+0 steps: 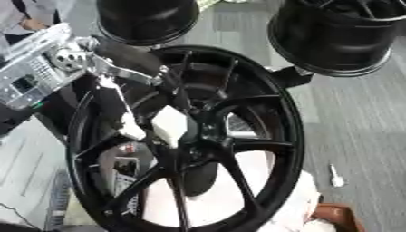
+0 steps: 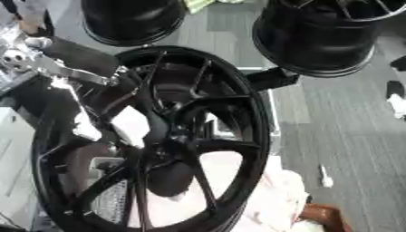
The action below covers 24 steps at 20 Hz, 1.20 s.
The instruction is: Pull the pin out of the wheel hub.
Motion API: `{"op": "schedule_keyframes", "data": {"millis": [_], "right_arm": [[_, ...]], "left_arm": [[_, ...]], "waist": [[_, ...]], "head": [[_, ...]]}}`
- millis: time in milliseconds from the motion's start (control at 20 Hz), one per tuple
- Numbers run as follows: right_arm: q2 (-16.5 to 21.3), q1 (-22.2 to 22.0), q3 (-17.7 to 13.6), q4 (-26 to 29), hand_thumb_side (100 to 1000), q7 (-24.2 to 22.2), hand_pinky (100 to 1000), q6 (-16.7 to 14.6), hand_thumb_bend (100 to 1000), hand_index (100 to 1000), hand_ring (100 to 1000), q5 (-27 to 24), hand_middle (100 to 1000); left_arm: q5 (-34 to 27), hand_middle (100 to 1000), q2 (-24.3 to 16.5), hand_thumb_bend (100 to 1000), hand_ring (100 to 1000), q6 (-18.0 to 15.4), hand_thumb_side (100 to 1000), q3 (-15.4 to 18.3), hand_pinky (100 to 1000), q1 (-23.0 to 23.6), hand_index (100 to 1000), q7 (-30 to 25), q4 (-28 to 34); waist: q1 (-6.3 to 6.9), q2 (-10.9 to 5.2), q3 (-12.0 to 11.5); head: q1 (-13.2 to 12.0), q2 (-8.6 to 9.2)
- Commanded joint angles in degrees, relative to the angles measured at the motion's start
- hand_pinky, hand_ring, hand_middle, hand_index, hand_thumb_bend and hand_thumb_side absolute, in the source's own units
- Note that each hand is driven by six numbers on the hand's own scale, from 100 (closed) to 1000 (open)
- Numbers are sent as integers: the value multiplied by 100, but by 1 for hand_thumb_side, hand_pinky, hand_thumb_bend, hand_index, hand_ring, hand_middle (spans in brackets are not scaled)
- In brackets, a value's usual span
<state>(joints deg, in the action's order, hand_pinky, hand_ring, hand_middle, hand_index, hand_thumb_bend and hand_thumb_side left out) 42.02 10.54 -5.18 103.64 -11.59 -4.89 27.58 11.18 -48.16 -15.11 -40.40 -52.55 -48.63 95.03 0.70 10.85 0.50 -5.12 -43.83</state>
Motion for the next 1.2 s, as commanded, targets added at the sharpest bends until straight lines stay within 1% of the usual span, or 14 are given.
{"op": "schedule_keyframes", "data": {"millis": [50, 200, 500, 700, 750, 900, 1050, 1200], "right_arm": [[93, 35, -33, 24, 274, 33, 883, 8, 100, 747, 746, 18, 646], [86, 33, -39, 20, 274, 42, 883, 11, 100, 747, 746, 27, 646], [77, 44, -40, 23, 271, 43, 883, 9, 100, 747, 746, 37, 646], [72, 46, -41, 22, 270, 45, 883, 11, 100, 746, 746, 41, 646], [71, 46, -42, 21, 269, 46, 883, 13, 100, 746, 747, 44, 646], [68, 48, -46, 17, 266, 53, 883, 19, 100, 746, 747, 58, 646], [61, 48, -48, 15, 268, 60, 883, 24, 100, 746, 747, 62, 645], [53, 41, -52, 8, 270, 68, 883, 28, 100, 746, 747, 60, 645]], "left_arm": [[-7, 739, -42, 350, 801, -350, 447, 28, 858, -110, 865, -334, -9], [-59, 707, -24, 331, 784, -313, 405, 43, 849, -109, 838, -334, -11], [-41, 644, 31, 305, 754, -189, 376, 49, 830, -116, 792, -334, -32], [-86, 583, 85, 262, 716, -81, 368, 57, 811, -130, 729, -334, -50], [-121, 560, 97, 246, 694, -46, 364, 61, 800, -138, 695, -334, -53], [-258, 490, 130, 192, 622, 78, 302, 115, 754, -169, 596, -334, -53], [-389, 450, 141, 154, 588, 188, 214, 179, 724, -189, 516, -333, -25], [-444, 418, 134, 155, 564, 275, 144, 225, 704, -193, 479, -277, 13]], "waist": [[-1, -70, 13], [3, -69, 17], [4, -69, 27], [2, -65, 29], [2, -65, 28], [1, -68, 22], [-1, -71, 18], [-3, -71, 15]], "head": [[-20, -29], [-25, -29], [-42, -29], [-58, -29], [-63, -29], [-63, -29], [-64, -29], [-69, -29]]}}
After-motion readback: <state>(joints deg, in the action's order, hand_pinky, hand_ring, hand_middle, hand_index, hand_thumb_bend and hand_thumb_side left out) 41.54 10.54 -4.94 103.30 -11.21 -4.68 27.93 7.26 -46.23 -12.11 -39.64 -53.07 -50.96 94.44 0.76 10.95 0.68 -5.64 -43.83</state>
